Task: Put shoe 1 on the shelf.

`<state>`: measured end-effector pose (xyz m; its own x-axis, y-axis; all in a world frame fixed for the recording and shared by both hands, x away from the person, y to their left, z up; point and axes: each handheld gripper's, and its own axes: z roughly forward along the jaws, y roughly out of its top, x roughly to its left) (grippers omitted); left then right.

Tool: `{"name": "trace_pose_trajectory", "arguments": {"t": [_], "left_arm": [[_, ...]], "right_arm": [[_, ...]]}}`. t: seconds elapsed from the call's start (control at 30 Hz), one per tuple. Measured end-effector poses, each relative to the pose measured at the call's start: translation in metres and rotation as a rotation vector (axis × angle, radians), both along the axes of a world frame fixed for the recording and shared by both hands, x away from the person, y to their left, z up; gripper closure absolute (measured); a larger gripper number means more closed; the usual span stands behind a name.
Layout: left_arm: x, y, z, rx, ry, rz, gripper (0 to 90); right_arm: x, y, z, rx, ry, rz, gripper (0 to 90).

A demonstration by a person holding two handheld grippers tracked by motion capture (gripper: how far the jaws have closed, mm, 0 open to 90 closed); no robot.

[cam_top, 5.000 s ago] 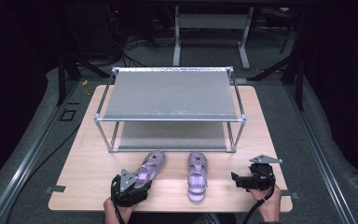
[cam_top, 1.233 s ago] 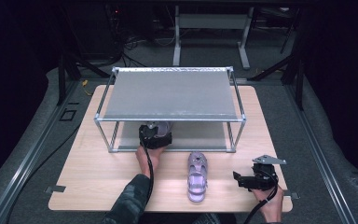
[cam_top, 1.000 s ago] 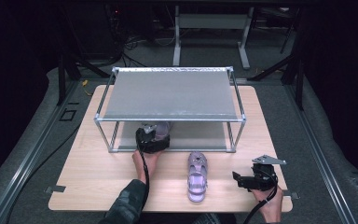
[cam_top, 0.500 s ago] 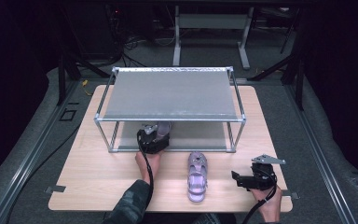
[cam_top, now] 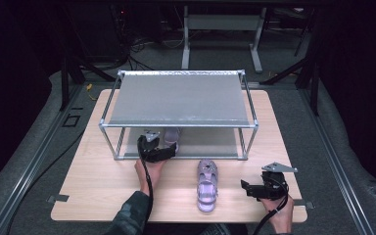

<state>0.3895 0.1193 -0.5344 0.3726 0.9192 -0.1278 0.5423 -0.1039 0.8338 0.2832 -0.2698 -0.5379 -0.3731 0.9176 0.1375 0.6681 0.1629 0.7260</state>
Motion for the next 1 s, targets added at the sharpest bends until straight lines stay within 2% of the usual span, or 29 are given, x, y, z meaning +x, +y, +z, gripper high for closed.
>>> {"name": "trace_pose_trajectory", "arguments": {"t": [0.13,0.17,0.23,0.33,0.4,0.47,0.53,0.6,0.83,1.0], "left_arm": [[-0.018,0.014,0.004,0.009,-0.02,-0.019,12.7],[-0.018,0.014,0.004,0.009,-0.02,-0.019,12.3],[-0.028,0.022,0.006,0.03,-0.023,-0.031,11.2],[-0.04,0.033,0.007,0.062,-0.007,-0.044,7.6],[-0.047,0.039,0.007,0.059,0.0,-0.036,4.0],[-0.051,0.046,0.007,0.084,0.023,-0.04,0.0],[-0.057,0.053,0.006,0.093,0.032,-0.043,0.0],[-0.06,0.055,0.005,0.087,0.028,-0.032,0.0],[-0.081,0.078,-0.002,0.11,0.042,-0.029,0.0],[-0.09,0.089,-0.005,0.101,0.049,-0.013,0.0]], "right_arm": [[-0.003,0.001,0.002,0.009,-0.009,0.004,6.1],[-0.005,0.001,0.003,0.011,-0.008,0.002,6.1],[-0.005,0.001,0.003,0.017,-0.008,0.01,6.1],[-0.008,0.006,0.004,0.023,-0.005,0.012,6.1],[-0.009,0.007,0.004,0.03,-0.006,0.023,6.1],[-0.01,0.01,0.005,0.028,-0.008,0.025,6.2],[-0.01,0.011,0.005,0.03,-0.006,0.025,6.2],[-0.01,0.012,0.005,0.037,-0.004,0.029,6.2],[-0.012,0.022,0.01,0.038,-0.011,0.054,6.5],[-0.012,0.028,0.011,0.032,-0.023,0.054,6.6]]}}
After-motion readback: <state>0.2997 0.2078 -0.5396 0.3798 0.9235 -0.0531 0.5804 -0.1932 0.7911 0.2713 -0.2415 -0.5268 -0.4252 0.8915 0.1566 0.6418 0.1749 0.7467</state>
